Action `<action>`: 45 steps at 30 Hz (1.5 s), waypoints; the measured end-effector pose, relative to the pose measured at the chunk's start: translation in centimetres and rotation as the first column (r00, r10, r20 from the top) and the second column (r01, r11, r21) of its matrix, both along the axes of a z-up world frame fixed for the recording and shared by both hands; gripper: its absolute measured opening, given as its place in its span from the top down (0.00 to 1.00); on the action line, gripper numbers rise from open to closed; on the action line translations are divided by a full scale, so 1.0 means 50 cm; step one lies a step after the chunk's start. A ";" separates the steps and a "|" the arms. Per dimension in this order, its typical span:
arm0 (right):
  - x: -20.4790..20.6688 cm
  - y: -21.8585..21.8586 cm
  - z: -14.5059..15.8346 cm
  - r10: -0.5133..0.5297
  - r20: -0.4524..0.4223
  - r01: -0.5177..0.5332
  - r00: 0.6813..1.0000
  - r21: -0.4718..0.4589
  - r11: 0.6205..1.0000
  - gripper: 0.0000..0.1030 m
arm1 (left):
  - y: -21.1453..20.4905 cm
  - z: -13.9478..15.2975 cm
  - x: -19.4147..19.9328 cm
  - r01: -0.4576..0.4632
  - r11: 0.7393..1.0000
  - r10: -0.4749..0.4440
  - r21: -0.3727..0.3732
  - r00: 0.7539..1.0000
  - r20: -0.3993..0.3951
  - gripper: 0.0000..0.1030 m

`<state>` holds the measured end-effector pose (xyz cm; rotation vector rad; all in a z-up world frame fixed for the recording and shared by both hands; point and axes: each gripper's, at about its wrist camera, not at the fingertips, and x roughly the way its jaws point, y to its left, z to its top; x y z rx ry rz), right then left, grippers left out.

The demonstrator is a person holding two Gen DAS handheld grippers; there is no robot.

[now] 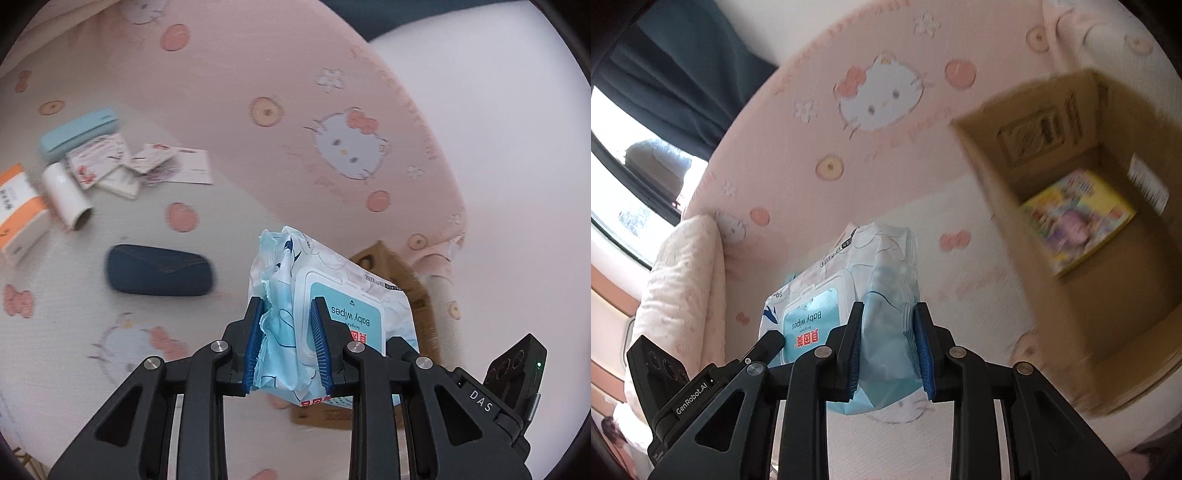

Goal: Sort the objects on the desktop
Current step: 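Carry the baby wipes pack with the right gripper over the SF box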

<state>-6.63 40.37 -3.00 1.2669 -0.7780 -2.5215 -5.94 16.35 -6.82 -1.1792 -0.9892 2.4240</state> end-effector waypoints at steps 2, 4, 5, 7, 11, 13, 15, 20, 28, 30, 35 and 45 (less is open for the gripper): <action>-0.005 0.030 0.015 -0.022 -0.013 0.022 1.000 0.017 1.000 0.77 | 0.037 0.023 -0.024 0.011 1.000 -0.011 0.020 1.000 -0.008 0.72; -0.014 0.070 0.036 -0.041 -0.026 0.042 0.999 0.037 0.998 0.77 | 0.074 0.041 -0.041 0.025 0.999 -0.025 0.031 0.999 -0.021 0.72; -0.018 0.088 0.044 -0.049 -0.032 0.050 0.998 0.044 0.998 0.77 | 0.093 0.049 -0.049 0.033 0.999 -0.032 0.035 0.999 -0.027 0.72; -0.027 0.122 0.055 -0.064 -0.044 0.066 0.997 0.049 0.997 0.77 | 0.134 0.068 -0.070 0.051 0.998 -0.049 0.042 0.998 -0.043 0.72; -0.050 0.198 0.078 -0.094 -0.057 0.097 0.994 0.052 0.994 0.77 | 0.206 0.092 -0.112 0.074 0.995 -0.072 0.063 0.996 -0.048 0.72; -0.060 0.228 0.085 -0.105 -0.061 0.108 0.993 0.061 0.992 0.77 | 0.243 0.098 -0.127 0.086 0.994 -0.084 0.063 0.995 -0.048 0.72; -0.070 0.260 0.089 -0.119 -0.059 0.123 0.991 0.068 0.990 0.77 | 0.275 0.101 -0.140 0.101 0.993 -0.098 0.054 0.994 -0.045 0.72; -0.098 0.344 0.071 -0.168 -0.023 0.170 0.985 0.061 0.984 0.77 | 0.369 0.099 -0.184 0.146 0.989 -0.146 0.028 0.989 0.004 0.72; -0.144 0.439 0.004 -0.214 0.069 0.208 0.974 0.088 0.974 0.77 | 0.486 0.054 -0.237 0.186 0.982 -0.181 -0.033 0.978 0.104 0.72; -0.161 0.450 -0.014 -0.205 0.088 0.197 0.975 0.099 0.975 0.77 | 0.496 0.034 -0.248 0.161 0.987 -0.156 -0.025 0.977 0.142 0.72; -0.201 0.466 -0.052 -0.187 0.112 0.173 0.976 0.125 0.977 0.77 | 0.508 -0.008 -0.276 0.124 0.992 -0.118 -0.015 0.974 0.195 0.72; -0.266 0.462 -0.098 -0.151 0.144 0.116 0.978 0.226 0.967 0.78 | 0.543 -0.035 -0.310 0.113 0.986 -0.084 -0.125 0.972 0.218 0.72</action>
